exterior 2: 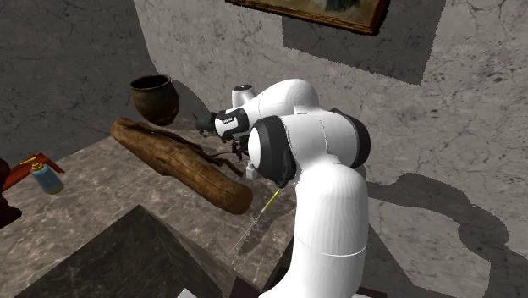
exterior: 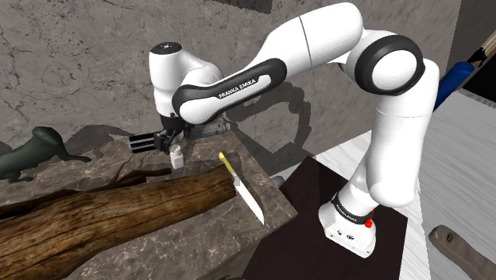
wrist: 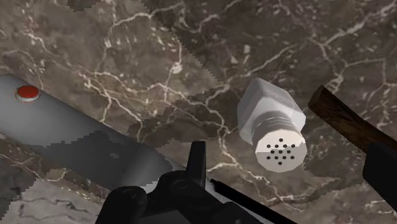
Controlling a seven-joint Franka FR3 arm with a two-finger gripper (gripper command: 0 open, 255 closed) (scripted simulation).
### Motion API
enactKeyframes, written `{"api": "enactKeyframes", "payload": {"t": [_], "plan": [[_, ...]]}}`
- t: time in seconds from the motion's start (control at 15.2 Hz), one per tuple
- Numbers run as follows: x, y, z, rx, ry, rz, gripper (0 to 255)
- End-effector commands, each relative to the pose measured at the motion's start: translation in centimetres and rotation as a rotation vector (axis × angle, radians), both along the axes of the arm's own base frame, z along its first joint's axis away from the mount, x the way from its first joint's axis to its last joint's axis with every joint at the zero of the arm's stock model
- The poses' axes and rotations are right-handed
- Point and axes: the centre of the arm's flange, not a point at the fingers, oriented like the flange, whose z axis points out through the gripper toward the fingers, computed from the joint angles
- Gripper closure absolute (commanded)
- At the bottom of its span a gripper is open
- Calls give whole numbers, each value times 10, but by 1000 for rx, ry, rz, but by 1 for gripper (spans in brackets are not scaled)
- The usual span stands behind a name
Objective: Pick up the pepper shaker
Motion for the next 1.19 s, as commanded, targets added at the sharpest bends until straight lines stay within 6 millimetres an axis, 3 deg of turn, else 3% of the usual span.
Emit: {"api": "enactKeyframes", "payload": {"t": [0.0,0.2,0.4,0.46,1.12], "plan": [[1,1,-10,0,-1,0,0],[1,1,-26,0,-1,0,0],[1,1,-29,0,-1,0,0],[1,1,-29,0,-1,0,255],[1,1,-24,0,-1,0,255]]}}
